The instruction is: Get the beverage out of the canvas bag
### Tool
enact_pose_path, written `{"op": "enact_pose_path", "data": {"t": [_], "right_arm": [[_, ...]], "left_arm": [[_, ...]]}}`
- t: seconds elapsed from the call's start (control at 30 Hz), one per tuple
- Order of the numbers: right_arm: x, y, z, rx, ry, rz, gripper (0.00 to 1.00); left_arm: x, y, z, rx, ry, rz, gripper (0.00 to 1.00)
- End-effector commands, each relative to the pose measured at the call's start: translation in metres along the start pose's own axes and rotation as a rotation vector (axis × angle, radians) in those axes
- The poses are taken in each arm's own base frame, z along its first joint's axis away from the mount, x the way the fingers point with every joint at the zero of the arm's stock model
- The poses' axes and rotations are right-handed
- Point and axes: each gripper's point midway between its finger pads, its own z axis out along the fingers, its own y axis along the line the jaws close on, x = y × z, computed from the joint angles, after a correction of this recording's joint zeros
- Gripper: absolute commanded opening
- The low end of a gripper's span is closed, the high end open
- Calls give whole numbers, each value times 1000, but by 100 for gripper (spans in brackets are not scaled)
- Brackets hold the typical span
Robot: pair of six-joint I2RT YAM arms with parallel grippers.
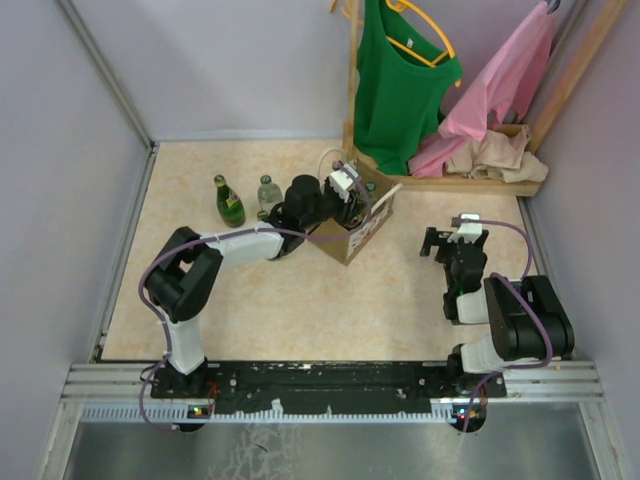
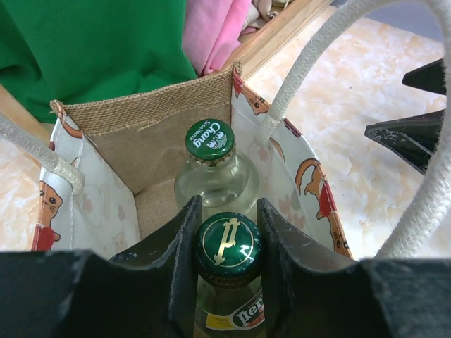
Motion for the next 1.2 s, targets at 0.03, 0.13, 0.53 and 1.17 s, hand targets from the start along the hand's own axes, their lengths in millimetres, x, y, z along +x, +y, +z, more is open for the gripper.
{"op": "enact_pose_path", "data": {"t": [0.03, 0.13, 0.53, 1.17], "right_arm": [[-25, 0, 8, 1, -81, -9, 99], [-25, -1, 8, 2, -81, -9, 99], [-25, 0, 8, 2, -80, -9, 99], [-26, 0, 8, 0, -81, -8, 99]], "left_arm": [[-93, 14, -11, -50, -173, 95, 0], [-133, 18, -24, -72, -248, 133, 0], [-273, 32, -107, -211, -524, 201, 0], [-216, 185, -291, -867, -468, 36, 0]]}}
